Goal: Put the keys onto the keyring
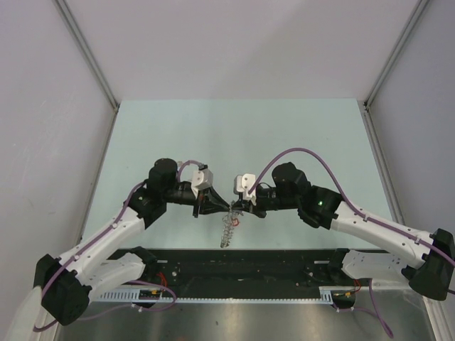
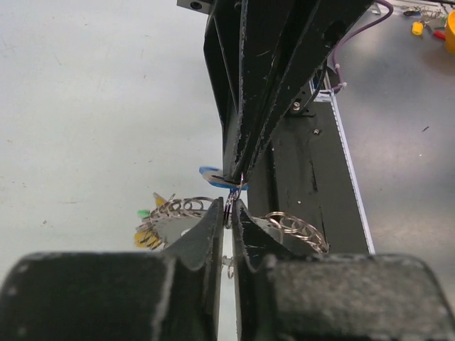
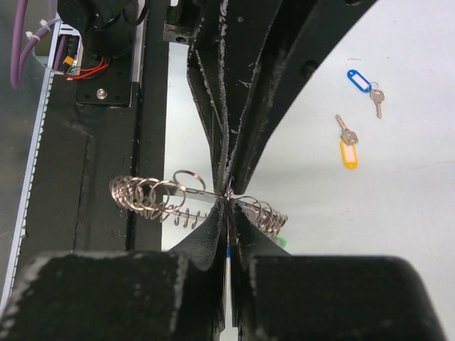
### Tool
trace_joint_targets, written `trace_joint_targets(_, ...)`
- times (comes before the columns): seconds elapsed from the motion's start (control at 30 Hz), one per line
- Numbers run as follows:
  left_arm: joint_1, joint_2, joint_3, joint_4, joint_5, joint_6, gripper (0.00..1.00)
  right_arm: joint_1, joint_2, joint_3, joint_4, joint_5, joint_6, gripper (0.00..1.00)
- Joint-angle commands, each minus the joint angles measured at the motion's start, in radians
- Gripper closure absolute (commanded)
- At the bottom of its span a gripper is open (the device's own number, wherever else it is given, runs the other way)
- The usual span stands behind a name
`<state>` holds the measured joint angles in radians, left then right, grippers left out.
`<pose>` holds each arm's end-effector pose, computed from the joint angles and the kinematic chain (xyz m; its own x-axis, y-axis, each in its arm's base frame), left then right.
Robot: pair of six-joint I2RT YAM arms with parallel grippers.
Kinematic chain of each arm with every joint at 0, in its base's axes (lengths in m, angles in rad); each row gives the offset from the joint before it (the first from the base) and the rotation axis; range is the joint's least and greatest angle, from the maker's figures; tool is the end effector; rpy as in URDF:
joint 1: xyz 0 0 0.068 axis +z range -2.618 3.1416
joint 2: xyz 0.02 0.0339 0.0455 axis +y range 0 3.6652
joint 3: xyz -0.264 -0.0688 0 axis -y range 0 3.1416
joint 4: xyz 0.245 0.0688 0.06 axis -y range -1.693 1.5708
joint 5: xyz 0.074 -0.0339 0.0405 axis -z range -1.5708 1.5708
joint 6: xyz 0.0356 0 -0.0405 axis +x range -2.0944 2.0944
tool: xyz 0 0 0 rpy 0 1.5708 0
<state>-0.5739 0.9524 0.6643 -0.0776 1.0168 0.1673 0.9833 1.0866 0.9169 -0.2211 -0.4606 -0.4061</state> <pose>0.1561 -0.1370 0.2834 -0.1375 0.1932 -0.9715 0.9893 -0.0218 -0.1444 0.1235 0.2140 0.3246 0.1905 -0.3523 -0.9163 -0.9776 0.0166 -0.2097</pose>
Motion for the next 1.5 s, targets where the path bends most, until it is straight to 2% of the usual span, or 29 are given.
trace_joint_targets(0.0,-0.011,0.005,0.049,-0.008,0.037,0.018,0.95,0.006,-0.005,0.060,0.043,-0.013,-0.014,1.00)
trace_joint_targets(0.03,-0.011,0.003,0.050,-0.010,0.031,0.018,1.00,0.008,-0.007,0.060,0.040,-0.010,-0.013,1.00)
trace_joint_targets(0.33,-0.007,-0.053,0.035,0.001,-0.107,-0.014,1.00,0.008,-0.060,0.060,-0.018,0.105,-0.010,1.00)
trace_joint_targets(0.47,0.020,-0.086,0.006,0.105,-0.185,-0.115,1.00,0.008,-0.062,0.056,-0.049,0.119,-0.008,1.00)
trace_joint_targets(0.6,0.045,-0.103,-0.029,0.194,-0.202,-0.202,1.00,0.008,-0.059,0.042,-0.040,0.106,0.003,1.00)
trace_joint_targets(0.87,0.043,-0.096,-0.057,0.292,-0.188,-0.294,1.00,0.006,-0.044,0.016,0.040,0.111,0.030,1.00)
trace_joint_targets(1.1,0.045,-0.098,-0.066,0.315,-0.170,-0.310,1.00,0.009,-0.030,-0.001,0.091,0.125,0.055,1.00)
trace_joint_targets(1.27,0.043,-0.092,-0.066,0.318,-0.152,-0.310,1.00,0.009,-0.028,0.000,0.103,0.117,0.059,0.91)
trace_joint_targets(1.47,0.045,-0.092,-0.063,0.323,-0.133,-0.315,0.99,0.008,-0.022,-0.001,0.111,0.111,0.059,0.90)
